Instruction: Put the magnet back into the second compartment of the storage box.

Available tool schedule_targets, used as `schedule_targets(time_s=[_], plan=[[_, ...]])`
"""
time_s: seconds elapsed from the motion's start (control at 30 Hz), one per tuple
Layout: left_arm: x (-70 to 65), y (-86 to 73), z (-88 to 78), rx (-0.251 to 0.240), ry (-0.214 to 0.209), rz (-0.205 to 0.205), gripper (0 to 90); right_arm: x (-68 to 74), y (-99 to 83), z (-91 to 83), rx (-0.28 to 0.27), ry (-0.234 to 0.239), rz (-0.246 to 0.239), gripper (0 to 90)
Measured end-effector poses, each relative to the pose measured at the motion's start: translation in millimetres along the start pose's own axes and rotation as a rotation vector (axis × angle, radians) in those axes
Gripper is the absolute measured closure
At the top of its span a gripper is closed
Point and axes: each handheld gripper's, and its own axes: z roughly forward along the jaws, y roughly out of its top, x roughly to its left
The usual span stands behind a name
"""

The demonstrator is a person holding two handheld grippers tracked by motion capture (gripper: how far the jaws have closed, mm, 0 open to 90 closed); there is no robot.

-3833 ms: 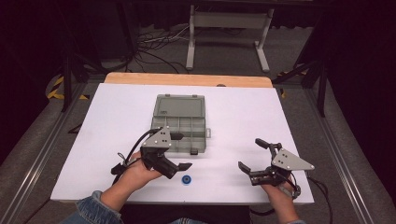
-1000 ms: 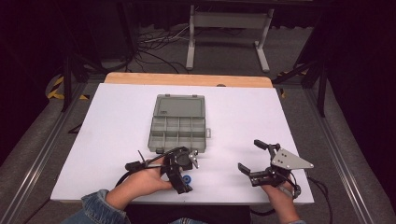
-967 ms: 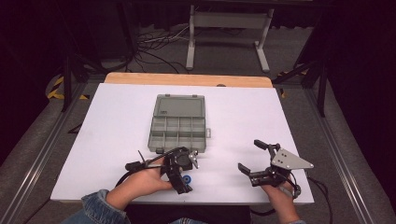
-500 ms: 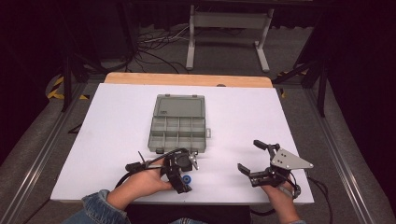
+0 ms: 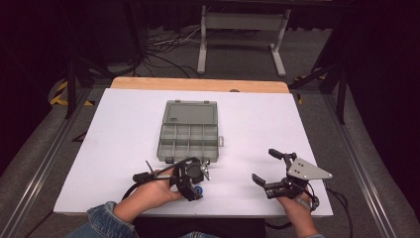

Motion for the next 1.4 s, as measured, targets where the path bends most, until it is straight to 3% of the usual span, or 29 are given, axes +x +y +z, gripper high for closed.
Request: schedule_targets(time_s=[0.17,0.5,0.97,1.4], plan=[[0.8,-0.6,-1.0,0.000,-0.003,0.002,61.4,0.0,0.1,-0.1,0.001,-0.001,0.001,2.5],[-1.7,1.0,-4.0,-0.002,0.010,0.004,62.1,0.1,0.1,0.3,0.005,0.000,-0.001,2.5],[-5.3,3.3,-25.9,-0.039,0.044,0.033,62.2,-0.7,-0.5,1.1,0.000,-0.006,0.003,2.4],[-7.1,3.7,-42.3,-0.070,0.043,0.040,62.3,-1.1,-0.8,1.0,0.005,-0.008,0.007,2.5]])
